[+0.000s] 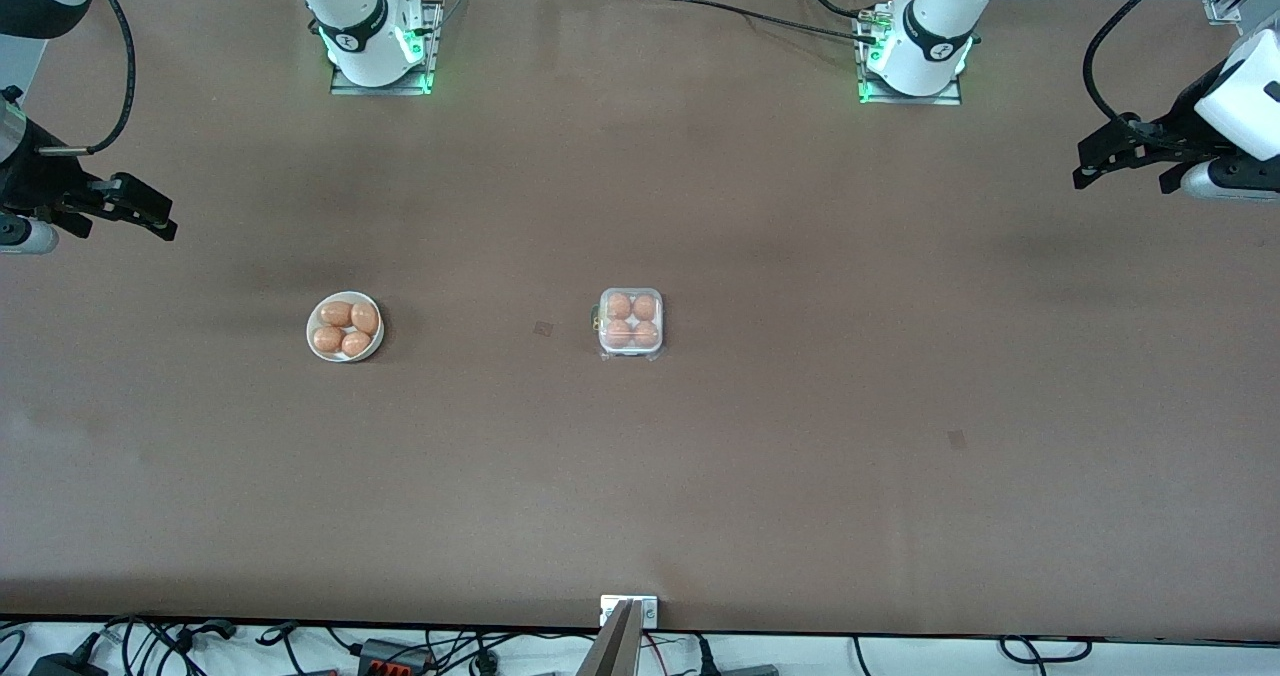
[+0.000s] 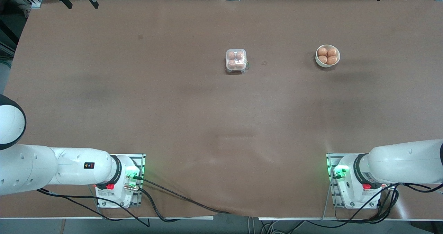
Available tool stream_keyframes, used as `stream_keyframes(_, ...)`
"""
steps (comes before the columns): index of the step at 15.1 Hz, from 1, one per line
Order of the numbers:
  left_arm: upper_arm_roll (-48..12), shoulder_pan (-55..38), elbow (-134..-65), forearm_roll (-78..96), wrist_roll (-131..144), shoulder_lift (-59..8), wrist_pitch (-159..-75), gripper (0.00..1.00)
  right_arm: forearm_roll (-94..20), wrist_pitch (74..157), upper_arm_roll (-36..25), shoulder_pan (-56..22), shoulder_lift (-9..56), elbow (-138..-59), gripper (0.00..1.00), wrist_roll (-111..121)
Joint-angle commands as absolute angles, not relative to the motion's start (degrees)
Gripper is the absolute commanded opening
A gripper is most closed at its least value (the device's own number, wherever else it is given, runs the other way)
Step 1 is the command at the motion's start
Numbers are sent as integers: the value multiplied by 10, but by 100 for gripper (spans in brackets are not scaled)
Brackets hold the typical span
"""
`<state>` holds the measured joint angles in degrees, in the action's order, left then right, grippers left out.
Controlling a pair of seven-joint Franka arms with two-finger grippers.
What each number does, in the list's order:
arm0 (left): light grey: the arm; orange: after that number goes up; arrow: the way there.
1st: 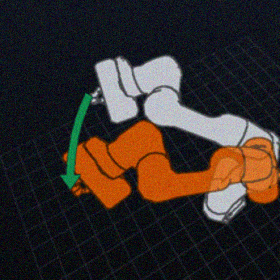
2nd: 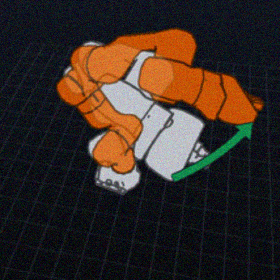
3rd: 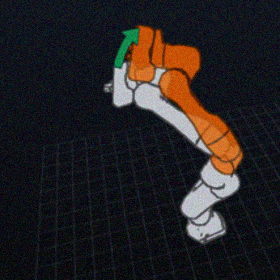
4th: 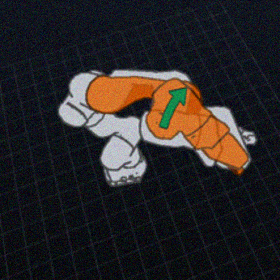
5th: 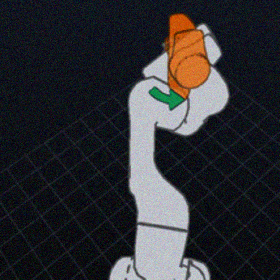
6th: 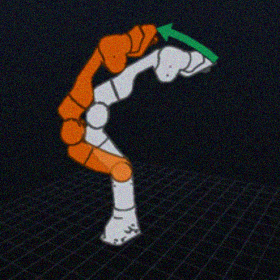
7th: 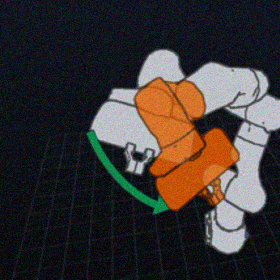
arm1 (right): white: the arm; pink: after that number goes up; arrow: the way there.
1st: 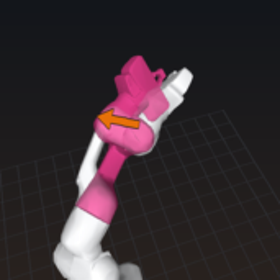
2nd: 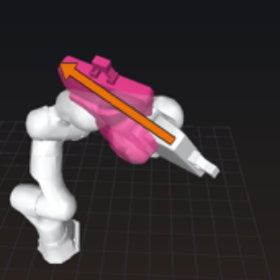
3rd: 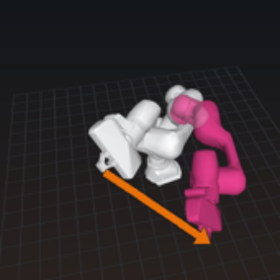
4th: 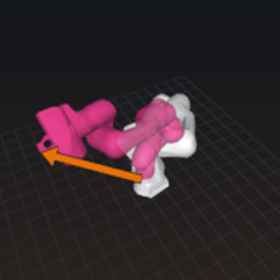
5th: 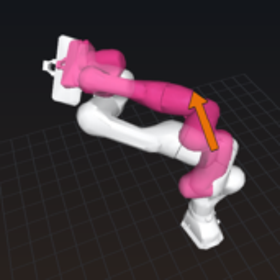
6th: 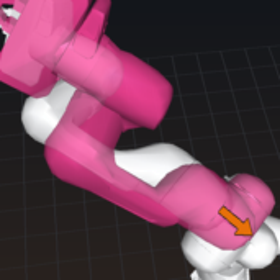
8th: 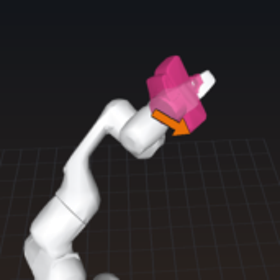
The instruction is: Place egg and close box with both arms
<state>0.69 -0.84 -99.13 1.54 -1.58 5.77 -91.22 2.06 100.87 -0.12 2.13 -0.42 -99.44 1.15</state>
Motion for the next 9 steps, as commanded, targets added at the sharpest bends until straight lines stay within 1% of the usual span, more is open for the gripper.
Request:
stream_keyframes(1,4,-9,-964,23,-18,50,-897,100,11,1001,-1,25,-7,-986,100,18)
stream_keyframes(5,-3,-9,-960,24,-14,50,-872,100,11,1000,-1,25,-6,-985,100,18)
stream_keyframes(9,-4,-9,-960,23,-15,49,-872,100,11,996,-1,24,-7,-987,100,17)
